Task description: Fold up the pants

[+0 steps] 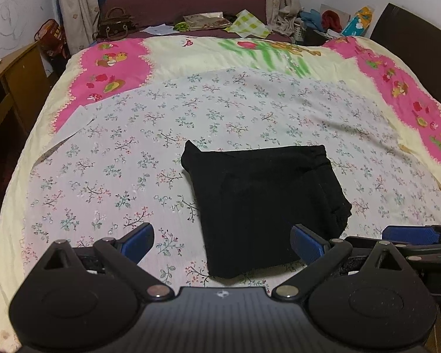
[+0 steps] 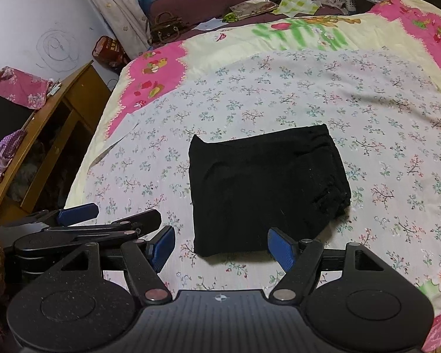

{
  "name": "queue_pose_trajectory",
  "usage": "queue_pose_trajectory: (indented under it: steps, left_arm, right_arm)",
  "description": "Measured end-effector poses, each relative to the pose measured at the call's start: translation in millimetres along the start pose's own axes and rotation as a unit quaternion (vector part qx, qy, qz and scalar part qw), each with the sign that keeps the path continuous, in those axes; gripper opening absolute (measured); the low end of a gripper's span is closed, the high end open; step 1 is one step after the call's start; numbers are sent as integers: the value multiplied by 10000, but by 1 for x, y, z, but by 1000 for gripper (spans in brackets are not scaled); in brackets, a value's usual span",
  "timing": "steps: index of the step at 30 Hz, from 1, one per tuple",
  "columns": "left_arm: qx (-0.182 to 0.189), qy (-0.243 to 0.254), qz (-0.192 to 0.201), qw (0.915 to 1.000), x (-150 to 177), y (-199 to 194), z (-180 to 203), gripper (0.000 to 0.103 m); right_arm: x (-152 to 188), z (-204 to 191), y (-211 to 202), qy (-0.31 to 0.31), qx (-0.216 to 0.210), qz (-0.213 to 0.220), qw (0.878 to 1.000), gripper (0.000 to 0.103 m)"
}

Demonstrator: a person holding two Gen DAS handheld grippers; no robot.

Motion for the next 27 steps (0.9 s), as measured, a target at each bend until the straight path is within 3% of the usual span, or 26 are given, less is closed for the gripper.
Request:
queue_pose_trajectory:
  steps: [27]
  left_arm:
    - [-370,124,198,9990,12,-37,20,103]
  right_arm:
    - [19,5,-31,-64,-216,136,9997,57]
Point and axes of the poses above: each gripper's, at about its wrist camera, not at the fingertips, and y roughly the way its jaws point, z to its right, x to its underside, the point moved 4 cm from there along y, roughly the way its jaws point, and after that the axes turned 11 degrees about y, right-handed, at the moved point
